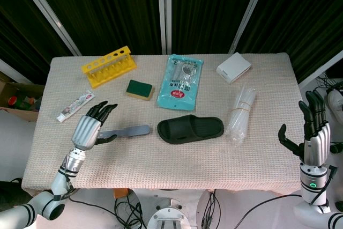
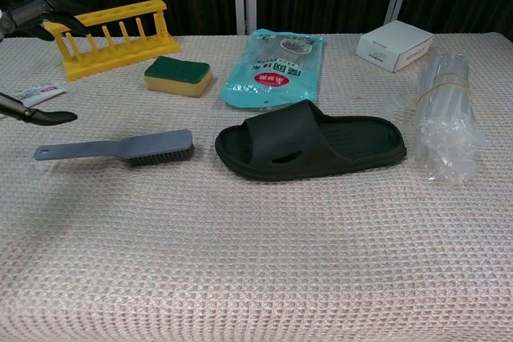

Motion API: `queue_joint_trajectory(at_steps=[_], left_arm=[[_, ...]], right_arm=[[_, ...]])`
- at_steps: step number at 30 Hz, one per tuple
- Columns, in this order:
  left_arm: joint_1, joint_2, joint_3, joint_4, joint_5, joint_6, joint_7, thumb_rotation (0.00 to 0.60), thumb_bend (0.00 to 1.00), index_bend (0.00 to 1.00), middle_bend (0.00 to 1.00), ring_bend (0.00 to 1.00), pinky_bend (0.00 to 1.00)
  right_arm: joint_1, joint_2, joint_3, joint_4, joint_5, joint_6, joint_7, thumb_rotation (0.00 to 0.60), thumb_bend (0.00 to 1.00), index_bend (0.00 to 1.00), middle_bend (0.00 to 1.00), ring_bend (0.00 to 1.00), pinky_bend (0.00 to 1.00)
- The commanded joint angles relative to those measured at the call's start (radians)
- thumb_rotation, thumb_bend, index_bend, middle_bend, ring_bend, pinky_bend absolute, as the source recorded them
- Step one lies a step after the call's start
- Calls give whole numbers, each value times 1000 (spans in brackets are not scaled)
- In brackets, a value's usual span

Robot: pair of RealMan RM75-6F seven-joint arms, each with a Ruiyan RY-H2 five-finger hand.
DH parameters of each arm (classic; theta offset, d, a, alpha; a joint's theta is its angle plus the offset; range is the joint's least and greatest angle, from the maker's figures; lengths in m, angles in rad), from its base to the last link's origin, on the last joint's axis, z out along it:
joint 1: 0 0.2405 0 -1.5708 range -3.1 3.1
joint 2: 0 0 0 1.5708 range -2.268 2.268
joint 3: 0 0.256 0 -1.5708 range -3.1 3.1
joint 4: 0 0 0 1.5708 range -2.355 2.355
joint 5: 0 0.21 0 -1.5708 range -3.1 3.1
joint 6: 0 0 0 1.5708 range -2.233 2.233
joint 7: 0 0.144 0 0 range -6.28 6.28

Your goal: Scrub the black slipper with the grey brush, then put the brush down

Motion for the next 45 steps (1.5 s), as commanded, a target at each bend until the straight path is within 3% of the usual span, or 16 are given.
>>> queue_joint_trajectory(at_steps=[1,10,14,19,23,26,30,33,40,45], left_arm=[[-1,-2,7,6,-2,0,-2,574,55,129,203,132,239],[-7,-3,23,-1,-15,-4,-5,600,73,131,239,132,241],[-9,4,28,-41,-51,-44,12,597,85,205,272,176,282],[-19,6,32,-76,-122,-130,78,518,107,307,344,236,360],[-26,-12,24,-76,-184,-181,117,400,119,340,380,270,401],[-39,-22,16,-89,-222,-220,155,237,124,344,386,279,410],[-62,-42,-6,-104,-264,-249,231,67,121,344,385,278,409],[-84,-65,-23,-109,-301,-270,315,1,114,344,381,279,407],[-121,-144,-29,-47,-347,-282,484,11,157,351,387,279,412],[-121,-170,-23,-17,-353,-251,556,98,182,362,401,288,428]], right_arm=[[5,-5,-7,-1,-4,-5,-11,600,573,0,0,0,0],[2,-2,-27,12,-4,1,-4,600,553,0,0,0,0],[-5,-3,-30,34,11,8,18,600,545,0,0,0,0],[-18,-8,-40,84,35,10,48,600,550,0,0,0,0],[-36,-25,-49,149,67,10,90,600,548,0,0,0,0],[-44,-38,-48,194,90,9,124,600,550,0,0,0,0],[-45,-45,-44,225,102,14,148,600,549,0,0,0,0],[-41,-43,-42,227,104,13,151,600,551,0,0,0,0],[-32,-30,-40,210,107,0,142,600,561,0,0,0,0],[-32,-22,-42,210,116,-13,144,600,577,0,0,0,0]])
